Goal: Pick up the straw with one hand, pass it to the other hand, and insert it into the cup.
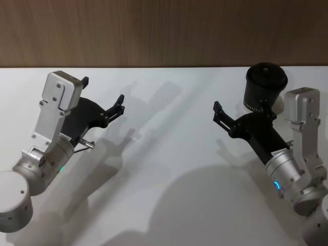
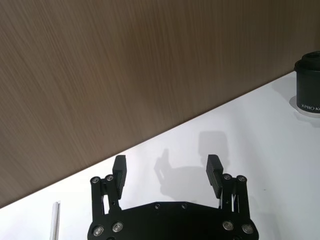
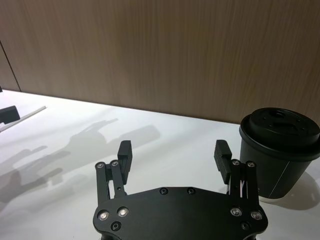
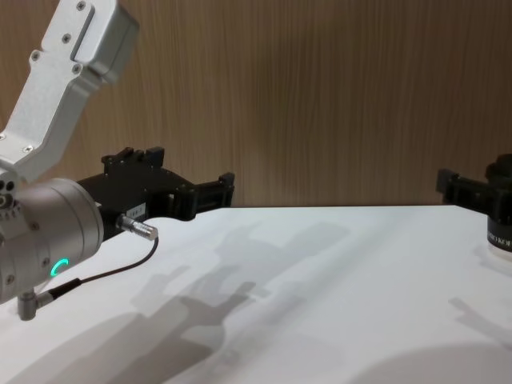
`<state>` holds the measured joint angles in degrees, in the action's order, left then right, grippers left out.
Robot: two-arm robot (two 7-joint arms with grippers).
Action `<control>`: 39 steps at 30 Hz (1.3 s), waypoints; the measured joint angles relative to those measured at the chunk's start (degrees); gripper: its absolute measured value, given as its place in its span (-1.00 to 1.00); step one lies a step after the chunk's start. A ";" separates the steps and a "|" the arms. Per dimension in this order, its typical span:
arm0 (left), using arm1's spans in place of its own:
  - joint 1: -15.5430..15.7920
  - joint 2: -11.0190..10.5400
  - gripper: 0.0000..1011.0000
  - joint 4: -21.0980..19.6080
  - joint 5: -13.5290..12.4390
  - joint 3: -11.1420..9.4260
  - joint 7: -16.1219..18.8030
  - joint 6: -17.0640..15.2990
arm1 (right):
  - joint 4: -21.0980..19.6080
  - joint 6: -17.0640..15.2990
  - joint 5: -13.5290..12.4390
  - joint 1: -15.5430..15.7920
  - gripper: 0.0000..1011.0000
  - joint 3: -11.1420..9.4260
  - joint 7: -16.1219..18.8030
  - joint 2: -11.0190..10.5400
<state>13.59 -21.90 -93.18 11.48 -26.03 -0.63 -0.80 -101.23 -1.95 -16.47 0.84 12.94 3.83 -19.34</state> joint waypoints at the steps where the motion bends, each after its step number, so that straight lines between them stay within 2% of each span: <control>1: 0.00 0.00 0.98 0.00 0.00 0.00 0.00 0.00 | 0.00 0.00 0.00 0.00 0.98 0.00 0.00 0.00; 39: 0.00 0.00 0.98 0.00 0.00 0.00 0.00 0.00 | 0.00 0.00 0.00 0.00 0.98 0.00 0.00 0.00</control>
<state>13.59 -21.90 -93.18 11.48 -26.02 -0.63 -0.80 -101.23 -1.95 -16.46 0.84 12.94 3.83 -19.33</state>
